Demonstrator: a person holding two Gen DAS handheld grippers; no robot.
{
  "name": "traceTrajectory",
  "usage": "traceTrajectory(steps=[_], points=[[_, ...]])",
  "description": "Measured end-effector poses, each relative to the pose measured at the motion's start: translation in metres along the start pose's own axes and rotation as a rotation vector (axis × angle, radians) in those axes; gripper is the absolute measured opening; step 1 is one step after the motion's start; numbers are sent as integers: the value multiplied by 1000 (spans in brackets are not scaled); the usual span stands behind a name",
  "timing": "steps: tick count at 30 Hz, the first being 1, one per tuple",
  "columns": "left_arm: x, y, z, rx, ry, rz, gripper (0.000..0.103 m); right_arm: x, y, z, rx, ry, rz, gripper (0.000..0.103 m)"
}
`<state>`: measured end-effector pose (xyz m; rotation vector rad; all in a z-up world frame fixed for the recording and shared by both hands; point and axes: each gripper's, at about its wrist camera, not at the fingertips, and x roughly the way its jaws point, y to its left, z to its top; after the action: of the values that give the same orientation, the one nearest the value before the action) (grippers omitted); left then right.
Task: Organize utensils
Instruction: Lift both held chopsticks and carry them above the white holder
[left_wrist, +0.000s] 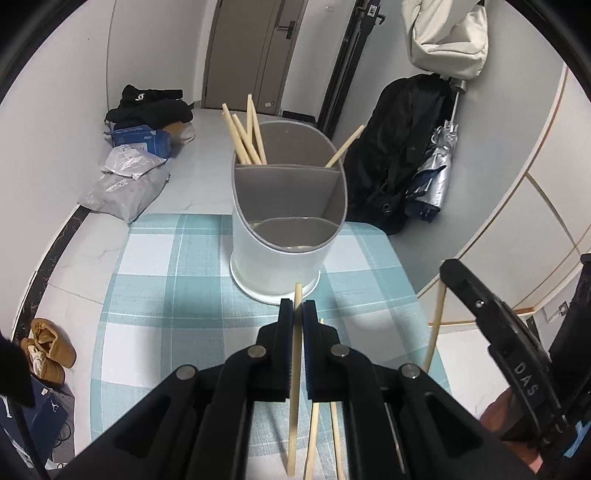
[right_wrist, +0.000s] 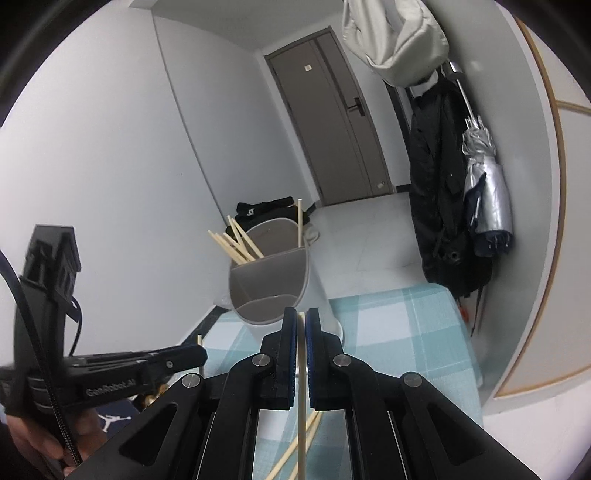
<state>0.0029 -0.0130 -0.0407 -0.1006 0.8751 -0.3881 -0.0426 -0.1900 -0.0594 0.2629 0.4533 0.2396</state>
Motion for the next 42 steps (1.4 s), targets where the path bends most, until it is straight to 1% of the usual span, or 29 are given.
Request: traceTrajectory(steps=[6, 10, 19, 24, 26, 30, 35, 39, 42], points=[[-9, 4, 3, -12, -8, -28, 2, -6, 2, 2, -3, -9, -24, 4], [-18, 5, 9, -16, -13, -46, 2, -12, 6, 10, -28, -24, -18, 4], [-29, 2, 37, -24, -14, -123, 2, -7, 9, 45, -36, -74, -21, 4], [-41, -2, 66, -28, -40, -168, 2, -2, 15, 75, -38, -114, -8, 4], [-46, -3, 79, -19, -66, -161, 2, 1, 18, 92, -37, -139, 2, 4], [-54, 1, 105, -52, -104, -183, 2, 8, 25, 119, -44, -172, 22, 4], [-59, 4, 137, -66, -148, -209, 2, 25, 35, 158, -70, -210, 54, 4], [-58, 8, 159, -69, -177, -213, 2, 37, 41, 185, -91, -243, 81, 4], [-55, 13, 171, -70, -200, -201, 2, 47, 44, 200, -100, -261, 95, 4]])
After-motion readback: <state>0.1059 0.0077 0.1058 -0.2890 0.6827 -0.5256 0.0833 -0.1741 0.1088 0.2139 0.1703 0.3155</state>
